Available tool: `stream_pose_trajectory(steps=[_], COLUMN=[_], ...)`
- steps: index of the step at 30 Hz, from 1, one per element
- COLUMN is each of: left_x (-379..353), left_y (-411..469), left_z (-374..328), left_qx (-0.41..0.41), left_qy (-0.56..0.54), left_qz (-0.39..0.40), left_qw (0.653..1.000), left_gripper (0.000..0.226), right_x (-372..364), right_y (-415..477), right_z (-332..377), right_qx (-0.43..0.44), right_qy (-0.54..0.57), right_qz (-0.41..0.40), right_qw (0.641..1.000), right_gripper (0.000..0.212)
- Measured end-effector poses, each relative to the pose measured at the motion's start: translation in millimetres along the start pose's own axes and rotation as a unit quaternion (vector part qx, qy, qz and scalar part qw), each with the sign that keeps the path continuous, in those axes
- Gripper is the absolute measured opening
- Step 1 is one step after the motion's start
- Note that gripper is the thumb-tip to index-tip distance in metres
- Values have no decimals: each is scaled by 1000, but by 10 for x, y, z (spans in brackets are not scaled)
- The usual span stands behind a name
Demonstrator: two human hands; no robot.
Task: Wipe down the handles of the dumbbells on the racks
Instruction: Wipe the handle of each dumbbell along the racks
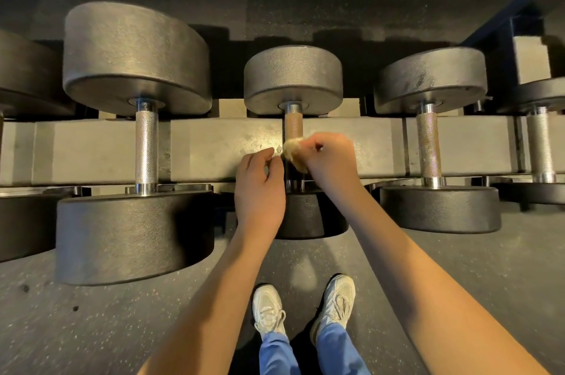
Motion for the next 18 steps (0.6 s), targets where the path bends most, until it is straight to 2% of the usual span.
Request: stream_pose_trajectory(steps=[2, 6, 9, 13, 16, 18], left_x=[21, 76, 109, 124, 135, 117], left_y=[29, 63, 108, 236, 441, 583], left_z=[-17, -126, -201, -294, -347, -353], left_qx=[1, -3, -7, -21, -48, -57], left_qy=[-10, -60, -94, -56, -36, -23], left_qz=[32, 109, 123, 91, 4, -24], left_qw=[999, 992, 988, 994, 998, 998], left_gripper=[34, 27, 22, 11, 6, 3], right_x=[67, 122, 106, 107, 22, -28], right_y=[-122, -242, -245, -241, -359, -432], right_z=[-35, 0, 55, 38, -38, -73], right_qx=[-8, -1, 0, -12, -13, -33], right_qy=[12, 133, 178, 226, 108, 65], right_qz=[38, 61, 73, 44, -9, -35], right_qw=[999, 989, 981, 973, 994, 997], right_gripper=[9, 14, 15, 21, 36, 44])
Point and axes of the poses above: each hand's wrist, its own y-axis towards the middle knuckle, its own x-axis out of the back of the hand, z = x × y, the point moved 1 cm from there along y, towards the middle knuckle, and after that the axes turned 2 degrees about z, right-handed, at the moved point
